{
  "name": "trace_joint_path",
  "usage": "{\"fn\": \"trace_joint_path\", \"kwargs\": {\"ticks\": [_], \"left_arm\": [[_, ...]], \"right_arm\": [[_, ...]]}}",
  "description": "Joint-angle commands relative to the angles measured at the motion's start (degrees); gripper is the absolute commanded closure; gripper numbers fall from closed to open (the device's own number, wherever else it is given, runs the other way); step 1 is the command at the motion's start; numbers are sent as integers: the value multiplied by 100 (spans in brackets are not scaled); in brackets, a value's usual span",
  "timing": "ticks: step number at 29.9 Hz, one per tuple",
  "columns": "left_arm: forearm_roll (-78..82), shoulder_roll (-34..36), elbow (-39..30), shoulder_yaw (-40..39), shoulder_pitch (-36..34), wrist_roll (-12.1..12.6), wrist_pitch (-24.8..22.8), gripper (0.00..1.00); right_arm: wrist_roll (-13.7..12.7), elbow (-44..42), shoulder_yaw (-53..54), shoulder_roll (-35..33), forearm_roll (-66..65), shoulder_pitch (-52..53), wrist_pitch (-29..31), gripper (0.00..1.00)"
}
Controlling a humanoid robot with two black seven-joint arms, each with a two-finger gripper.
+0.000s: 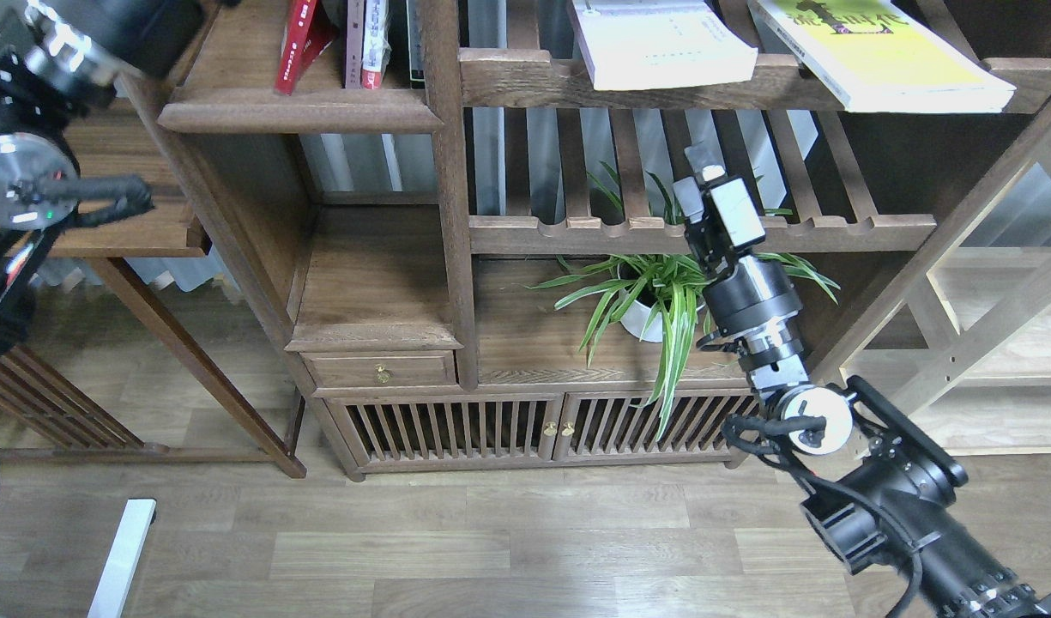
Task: Organize books on shelf
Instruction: 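Withdraw the left gripper and raise both grippers toward the top shelf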
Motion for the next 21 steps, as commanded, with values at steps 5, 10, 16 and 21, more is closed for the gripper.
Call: {"fn": "trace_joint_path", "kwargs": {"ticks": [5,10,16,21], "left_arm": [[-901,12,-26,78,608,766,-72,1],[-2123,38,-43,227,766,1250,-72,2],[-2696,-41,-52,315,1030,1470,-72,2],[-3170,-120,-166,684,1127,1470,-72,7]], "right_arm": [[-18,0,70,-138,17,-115,0,6],[-18,8,131,-112,298,-45,0,5],[-18,61,210,-139,430,61,0,6],[-18,79,228,-139,588,219,0,6]]}}
